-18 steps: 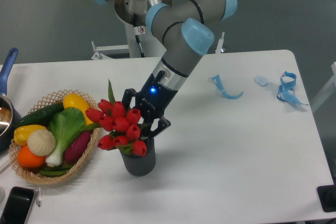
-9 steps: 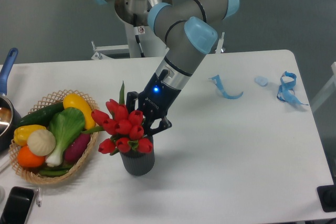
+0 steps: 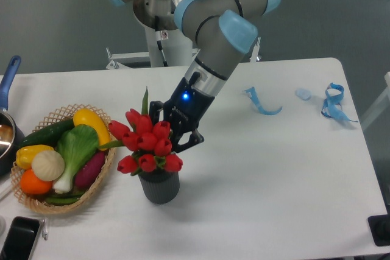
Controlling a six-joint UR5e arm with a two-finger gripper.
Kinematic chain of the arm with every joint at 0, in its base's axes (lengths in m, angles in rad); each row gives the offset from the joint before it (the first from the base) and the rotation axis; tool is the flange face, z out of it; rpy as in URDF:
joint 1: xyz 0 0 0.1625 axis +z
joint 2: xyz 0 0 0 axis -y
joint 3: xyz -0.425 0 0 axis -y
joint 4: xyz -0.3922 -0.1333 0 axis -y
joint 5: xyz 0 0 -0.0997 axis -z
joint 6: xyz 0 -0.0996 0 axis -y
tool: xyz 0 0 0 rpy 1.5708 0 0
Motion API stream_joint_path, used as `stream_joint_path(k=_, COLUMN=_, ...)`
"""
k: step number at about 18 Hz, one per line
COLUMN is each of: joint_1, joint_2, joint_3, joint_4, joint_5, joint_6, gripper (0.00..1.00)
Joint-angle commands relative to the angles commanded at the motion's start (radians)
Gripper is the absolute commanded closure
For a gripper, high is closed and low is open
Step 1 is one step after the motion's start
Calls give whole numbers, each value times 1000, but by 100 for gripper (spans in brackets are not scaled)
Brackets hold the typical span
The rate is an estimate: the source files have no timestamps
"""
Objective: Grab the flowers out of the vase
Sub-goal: 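Lift the tulip bunch up out of the black vase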
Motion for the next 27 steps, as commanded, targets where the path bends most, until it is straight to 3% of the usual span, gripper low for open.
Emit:
stream_joint_path(k=4, joint_1=5, joint_2=26, joint_3=6, joint_4=2, joint_5=-6, joint_6=-87, gripper=65)
stream_joint_path(k=12, joint_1=-5, joint_2=29, joint_3=107, joint_4=0, joint_5=-28, joint_6=-219, gripper=65)
stream_joint_path(k=24, joint_1=14, joint_2=121, joint_3=100, joint_4=-12, joint_5=-37, joint_6=-244, gripper=66)
stream_joint_path(k=27, joint_1=28, joint_2=146, joint_3=103, joint_4=-11, joint_5=-37, joint_6=-313, gripper=66)
